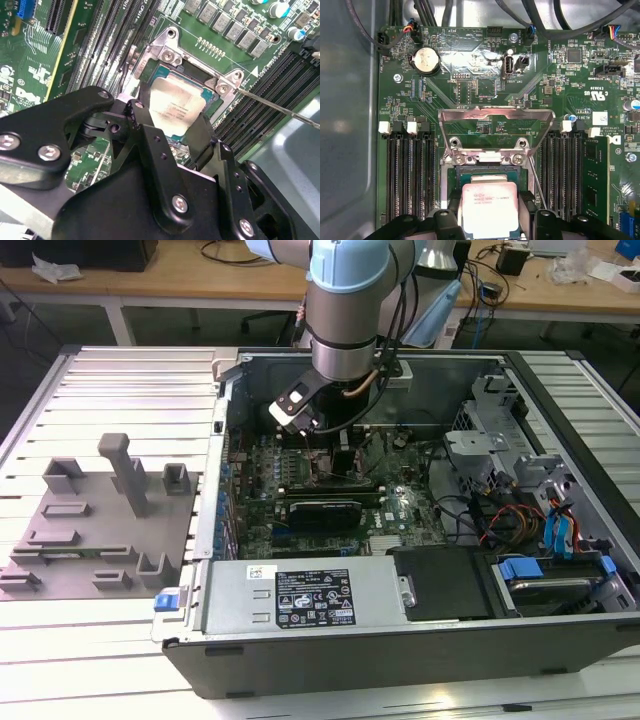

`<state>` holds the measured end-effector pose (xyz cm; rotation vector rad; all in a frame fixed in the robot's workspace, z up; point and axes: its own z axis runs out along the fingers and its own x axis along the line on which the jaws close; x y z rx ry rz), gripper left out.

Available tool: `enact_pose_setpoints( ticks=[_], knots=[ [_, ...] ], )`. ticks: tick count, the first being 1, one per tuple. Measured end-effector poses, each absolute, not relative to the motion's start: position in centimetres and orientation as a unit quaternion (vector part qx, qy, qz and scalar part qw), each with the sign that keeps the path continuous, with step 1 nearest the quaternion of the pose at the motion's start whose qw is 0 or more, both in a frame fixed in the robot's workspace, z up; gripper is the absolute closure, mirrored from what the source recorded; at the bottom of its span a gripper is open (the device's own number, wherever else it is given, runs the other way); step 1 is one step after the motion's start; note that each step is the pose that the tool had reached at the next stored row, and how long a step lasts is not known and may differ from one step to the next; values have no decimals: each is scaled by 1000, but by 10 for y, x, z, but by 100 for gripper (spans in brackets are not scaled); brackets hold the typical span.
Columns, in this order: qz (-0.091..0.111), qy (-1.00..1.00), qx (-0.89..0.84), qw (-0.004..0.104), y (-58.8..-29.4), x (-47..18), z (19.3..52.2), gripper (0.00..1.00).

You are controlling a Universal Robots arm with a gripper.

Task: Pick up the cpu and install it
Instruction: 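Place the cpu into insertion slot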

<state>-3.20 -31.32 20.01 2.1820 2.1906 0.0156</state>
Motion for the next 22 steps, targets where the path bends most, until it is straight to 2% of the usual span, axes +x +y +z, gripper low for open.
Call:
enact_pose_setpoints(
  ticks=[22],
  knots=[
    [5,700,714,24,-313,-30,203,47]
  ],
)
